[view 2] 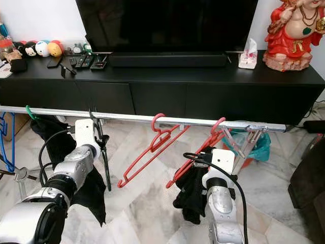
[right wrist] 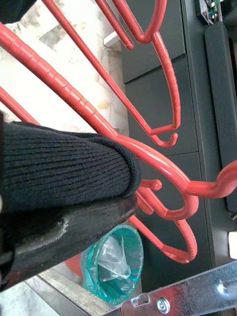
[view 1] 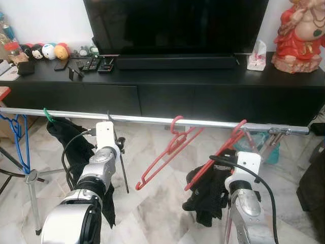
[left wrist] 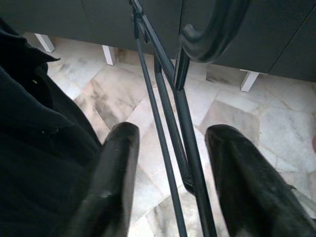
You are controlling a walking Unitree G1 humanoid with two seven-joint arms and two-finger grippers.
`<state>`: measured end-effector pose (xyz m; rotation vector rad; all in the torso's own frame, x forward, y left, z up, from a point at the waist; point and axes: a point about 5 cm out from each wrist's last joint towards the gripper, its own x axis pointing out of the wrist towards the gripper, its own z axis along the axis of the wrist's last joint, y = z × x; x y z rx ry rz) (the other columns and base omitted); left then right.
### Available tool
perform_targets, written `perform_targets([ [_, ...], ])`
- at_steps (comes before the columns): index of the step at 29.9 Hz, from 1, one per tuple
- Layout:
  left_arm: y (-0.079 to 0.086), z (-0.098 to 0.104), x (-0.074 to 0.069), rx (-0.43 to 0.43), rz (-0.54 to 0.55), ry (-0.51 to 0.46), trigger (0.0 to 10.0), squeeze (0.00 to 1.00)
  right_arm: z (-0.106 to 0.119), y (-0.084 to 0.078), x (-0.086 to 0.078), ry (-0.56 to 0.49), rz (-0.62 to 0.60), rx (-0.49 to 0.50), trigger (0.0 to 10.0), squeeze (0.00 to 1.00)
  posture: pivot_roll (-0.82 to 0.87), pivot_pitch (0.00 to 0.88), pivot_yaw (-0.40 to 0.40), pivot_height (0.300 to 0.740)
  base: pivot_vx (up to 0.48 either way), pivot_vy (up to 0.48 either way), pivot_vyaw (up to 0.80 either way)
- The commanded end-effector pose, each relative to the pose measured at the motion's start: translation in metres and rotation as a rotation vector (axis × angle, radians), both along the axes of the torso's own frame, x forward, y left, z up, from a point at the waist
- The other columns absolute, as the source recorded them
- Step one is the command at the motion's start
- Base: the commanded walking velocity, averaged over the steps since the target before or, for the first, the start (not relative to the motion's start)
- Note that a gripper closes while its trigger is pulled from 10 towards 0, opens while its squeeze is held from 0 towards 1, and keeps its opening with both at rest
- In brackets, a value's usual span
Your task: Hang hanger
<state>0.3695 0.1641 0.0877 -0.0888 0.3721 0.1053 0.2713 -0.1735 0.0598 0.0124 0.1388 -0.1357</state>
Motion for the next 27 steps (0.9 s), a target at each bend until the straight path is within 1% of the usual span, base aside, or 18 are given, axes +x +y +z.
perform_targets([
  [1,0.0041,0.003,0.0017,-0.001,0.016,-0.01,0.0,0.0,0.0025,0.0052,0.0035,-0.006,0.022,0.004,10.0,0.0,-0.14,0.0,0.081,0.74,0.0,0.0,0.0],
  [27,0.0023,0.0014,0.0011,-0.016,-0.001,-0.021,0.0,0.0,0.0031,0.0073,0.0042,-0.003,0.036,0.007,10.0,0.0,-0.14,0.0,0.082,0.74,0.0,0.0,0.0],
])
